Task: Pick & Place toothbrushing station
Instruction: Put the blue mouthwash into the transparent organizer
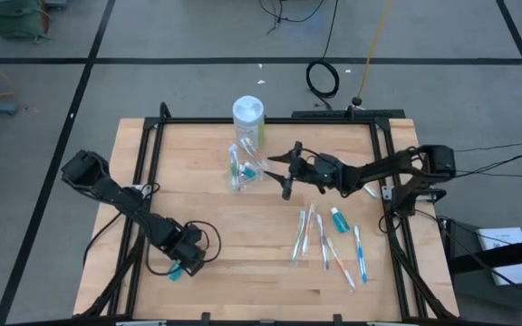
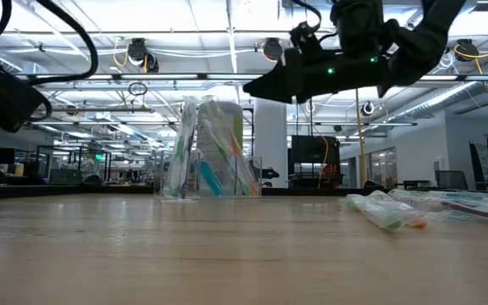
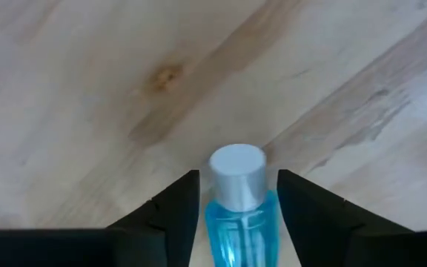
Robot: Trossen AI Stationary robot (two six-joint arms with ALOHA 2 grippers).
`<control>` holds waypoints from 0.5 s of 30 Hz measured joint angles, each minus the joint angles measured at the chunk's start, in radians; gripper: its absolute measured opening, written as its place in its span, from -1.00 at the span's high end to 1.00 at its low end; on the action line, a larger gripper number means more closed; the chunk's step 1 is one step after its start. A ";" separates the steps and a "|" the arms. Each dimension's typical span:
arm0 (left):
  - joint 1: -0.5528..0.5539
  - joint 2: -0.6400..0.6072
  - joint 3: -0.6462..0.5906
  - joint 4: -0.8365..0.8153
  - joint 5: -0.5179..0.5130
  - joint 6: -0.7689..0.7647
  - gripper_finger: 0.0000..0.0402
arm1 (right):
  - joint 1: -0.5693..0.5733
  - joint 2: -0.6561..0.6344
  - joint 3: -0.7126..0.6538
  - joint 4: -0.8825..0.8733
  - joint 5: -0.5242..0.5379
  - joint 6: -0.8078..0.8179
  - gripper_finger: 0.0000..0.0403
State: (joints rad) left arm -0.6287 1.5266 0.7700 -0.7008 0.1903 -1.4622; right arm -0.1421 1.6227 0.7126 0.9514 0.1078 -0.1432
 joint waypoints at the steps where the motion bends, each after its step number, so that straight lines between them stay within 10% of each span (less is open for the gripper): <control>1: -0.003 -0.001 0.000 0.002 -0.002 0.000 0.11 | 0.004 -0.013 -0.013 -0.004 0.000 0.000 -0.03; 15: 0.022 0.000 0.000 0.160 -0.107 -0.019 0.62 | 0.073 -0.102 -0.109 0.043 -0.004 0.000 -0.01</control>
State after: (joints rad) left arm -0.6071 1.5265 0.7704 -0.5408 0.0830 -1.4815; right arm -0.0689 1.5204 0.6037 0.9939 0.1040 -0.1436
